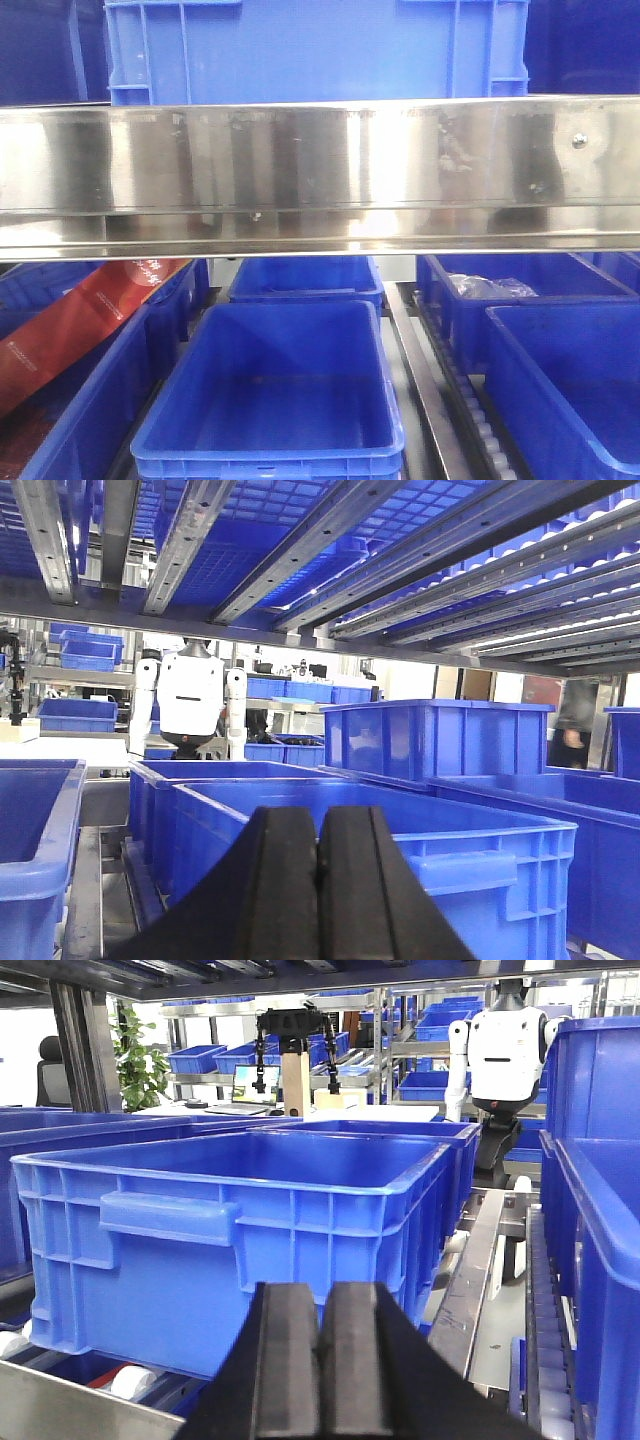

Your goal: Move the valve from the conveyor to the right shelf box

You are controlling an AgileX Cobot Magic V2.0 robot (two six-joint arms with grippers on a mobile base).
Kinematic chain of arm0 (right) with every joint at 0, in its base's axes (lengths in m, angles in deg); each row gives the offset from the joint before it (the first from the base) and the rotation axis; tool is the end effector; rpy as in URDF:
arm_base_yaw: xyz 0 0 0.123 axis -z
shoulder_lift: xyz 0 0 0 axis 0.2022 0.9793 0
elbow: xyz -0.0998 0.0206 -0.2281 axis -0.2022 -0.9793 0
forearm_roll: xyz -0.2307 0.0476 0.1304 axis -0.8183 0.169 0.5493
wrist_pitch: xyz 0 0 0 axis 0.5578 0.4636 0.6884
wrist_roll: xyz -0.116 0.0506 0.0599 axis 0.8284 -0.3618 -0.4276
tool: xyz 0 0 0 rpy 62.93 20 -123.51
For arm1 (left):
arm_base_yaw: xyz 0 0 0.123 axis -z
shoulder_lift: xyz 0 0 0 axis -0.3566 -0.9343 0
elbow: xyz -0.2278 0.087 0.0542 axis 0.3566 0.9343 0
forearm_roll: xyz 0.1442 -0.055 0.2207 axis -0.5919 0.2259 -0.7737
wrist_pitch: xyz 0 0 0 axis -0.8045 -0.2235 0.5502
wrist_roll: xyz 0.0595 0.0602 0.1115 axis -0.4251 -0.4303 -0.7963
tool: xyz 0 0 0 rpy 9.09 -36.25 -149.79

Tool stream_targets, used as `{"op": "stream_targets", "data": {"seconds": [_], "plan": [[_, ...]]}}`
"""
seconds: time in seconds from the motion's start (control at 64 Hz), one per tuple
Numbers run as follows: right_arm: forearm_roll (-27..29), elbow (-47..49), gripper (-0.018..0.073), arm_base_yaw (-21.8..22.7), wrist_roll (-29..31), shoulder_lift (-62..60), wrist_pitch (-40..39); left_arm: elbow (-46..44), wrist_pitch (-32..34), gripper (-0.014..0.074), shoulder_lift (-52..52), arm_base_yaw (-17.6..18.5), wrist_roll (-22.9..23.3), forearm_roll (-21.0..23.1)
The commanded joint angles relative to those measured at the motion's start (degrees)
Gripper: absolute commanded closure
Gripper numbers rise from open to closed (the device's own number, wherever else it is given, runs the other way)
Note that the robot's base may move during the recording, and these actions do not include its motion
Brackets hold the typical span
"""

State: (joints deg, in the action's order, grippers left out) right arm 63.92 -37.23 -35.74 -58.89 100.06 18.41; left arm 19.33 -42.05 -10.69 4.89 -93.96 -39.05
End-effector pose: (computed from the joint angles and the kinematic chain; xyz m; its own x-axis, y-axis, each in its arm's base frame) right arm 0.1767 0.0810 0.3372 0.0315 0.1033 -0.9942 -0.4242 0.9020 0.0802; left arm 0.1317 -0.0660 0.3795 0.2448 -0.2127 -0.9460 0.4706 0.8791 -0.0758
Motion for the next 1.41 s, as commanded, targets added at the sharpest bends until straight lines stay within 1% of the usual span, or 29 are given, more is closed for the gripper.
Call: {"op": "stream_targets", "data": {"seconds": [0.0,0.047,0.078,0.109,0.141,0.219,0.359,0.406,0.484,0.516,0.547,0.688,0.734,0.75,0.766,0.781,1.391], "plan": [[-3.4,-0.5,0.0721,0.0,0.4,-0.4,-0.7,0.1,0.8,0.0708,0.4,0.3,0.0,0.0],[-8.4,-1.5,0.0721,0.3,0.3,-1.5,-0.9,0.1,0.8,0.0708,0.4,0.3,0.0,0.0],[-10.7,-2.3,0.0721,0.5,0.3,-2.4,-0.3,0.1,0.8,0.0708,0.4,0.3,0.0,0.0],[-11.3,-3.5,0.0721,0.8,0.3,-3.8,0.6,0.1,0.8,0.0708,0.4,0.3,0.0,0.0],[-11.3,-5.2,0.0721,1.2,0.2,-5.4,0.7,0.1,0.8,0.0708,0.4,0.3,0.0,0.0],[-10.8,-9.4,0.0721,3.3,-3.3,-10.3,0.3,0.1,0.8,0.0708,0.4,0.3,0.0,0.0],[-10.7,-17.2,0.0721,11.2,-3.7,-19.3,0.2,0.1,0.8,0.0708,0.4,0.3,0.0,0.0],[-9.4,-19.5,0.0721,14.8,-3.7,-23.2,0.2,0.1,0.8,0.0708,0.4,0.3,0.0,0.0],[-7.5,-22.9,0.0721,18.0,-3.7,-25.2,0.2,0.1,0.8,0.0708,0.4,0.3,0.0,0.0],[-6.4,-24.3,0.0721,19.0,-3.7,-25.2,-0.9,0.1,0.8,0.0708,0.3,0.3,0.0,0.0],[-5.2,-25.5,0.0721,19.4,-3.7,-25.2,-1.9,0.1,0.8,0.0708,0.3,0.3,0.0,0.0],[-5.2,-29.6,0.0721,19.3,-3.7,-25.2,-3.6,0.1,0.8,0.0708,0.3,0.2,0.0,0.0],[-5.2,-29.6,0.0721,19.3,-3.7,-25.2,-5.7,0.1,0.8,0.0708,0.3,0.2,0.0,0.0],[-5.2,-29.6,0.0721,19.3,-3.7,-25.2,-5.7,0.1,0.8,0.0708,0.3,0.2,0.0,0.0],[-5.2,-29.6,0.0721,19.3,-3.7,-25.2,-3.7,0.1,0.8,0.0708,0.3,0.2,0.0,0.0],[-5.2,-29.6,0.0721,19.3,-3.7,-25.2,-3.2,0.1,0.8,0.0708,0.3,0.2,0.0,0.0],[-5.2,-29.6,0.0721,19.3,-3.7,-25.2,-3.2,0.1,0.8,0.0708,0.3,0.2,0.0,0.0]]}}
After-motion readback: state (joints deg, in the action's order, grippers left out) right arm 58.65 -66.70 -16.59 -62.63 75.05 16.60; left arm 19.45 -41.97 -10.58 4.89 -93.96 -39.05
